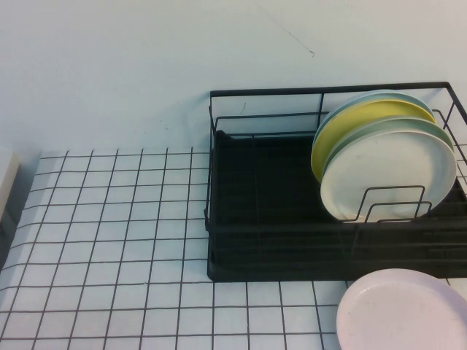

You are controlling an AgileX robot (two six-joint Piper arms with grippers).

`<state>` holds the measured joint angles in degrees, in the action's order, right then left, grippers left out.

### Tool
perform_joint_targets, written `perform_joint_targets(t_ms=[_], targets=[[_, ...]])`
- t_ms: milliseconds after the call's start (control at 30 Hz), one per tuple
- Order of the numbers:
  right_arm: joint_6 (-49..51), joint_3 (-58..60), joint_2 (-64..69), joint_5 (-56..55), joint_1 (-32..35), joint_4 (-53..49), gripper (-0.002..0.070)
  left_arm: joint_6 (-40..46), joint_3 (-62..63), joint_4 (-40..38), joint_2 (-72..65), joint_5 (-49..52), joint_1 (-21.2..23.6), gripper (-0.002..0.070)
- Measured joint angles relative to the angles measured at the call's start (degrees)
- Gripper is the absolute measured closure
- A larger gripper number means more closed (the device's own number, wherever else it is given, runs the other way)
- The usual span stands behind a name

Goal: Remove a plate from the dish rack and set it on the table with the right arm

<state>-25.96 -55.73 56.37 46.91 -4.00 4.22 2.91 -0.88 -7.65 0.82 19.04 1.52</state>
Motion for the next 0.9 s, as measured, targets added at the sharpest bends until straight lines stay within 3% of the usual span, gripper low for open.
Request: perform_joint_targets(t_ms=[167, 567, 900], targets=[[-2.21, 6.6, -12.45, -8.39, 0.0, 0.31, 0.0678, 0.0, 0.0, 0.0, 0.0, 0.0, 0.0, 0.0678], [-2.48, 38.83, -36.53, -19.47, 0.0, 0.97, 0.0678, 0.0, 0.0, 0.0, 0.0, 0.0, 0.0, 0.0678], [-2.13, 40.82, -39.88, -20.73, 0.0, 1.75, 0.0678, 0.0, 0.0, 0.0, 0.0, 0.0, 0.0, 0.0678]])
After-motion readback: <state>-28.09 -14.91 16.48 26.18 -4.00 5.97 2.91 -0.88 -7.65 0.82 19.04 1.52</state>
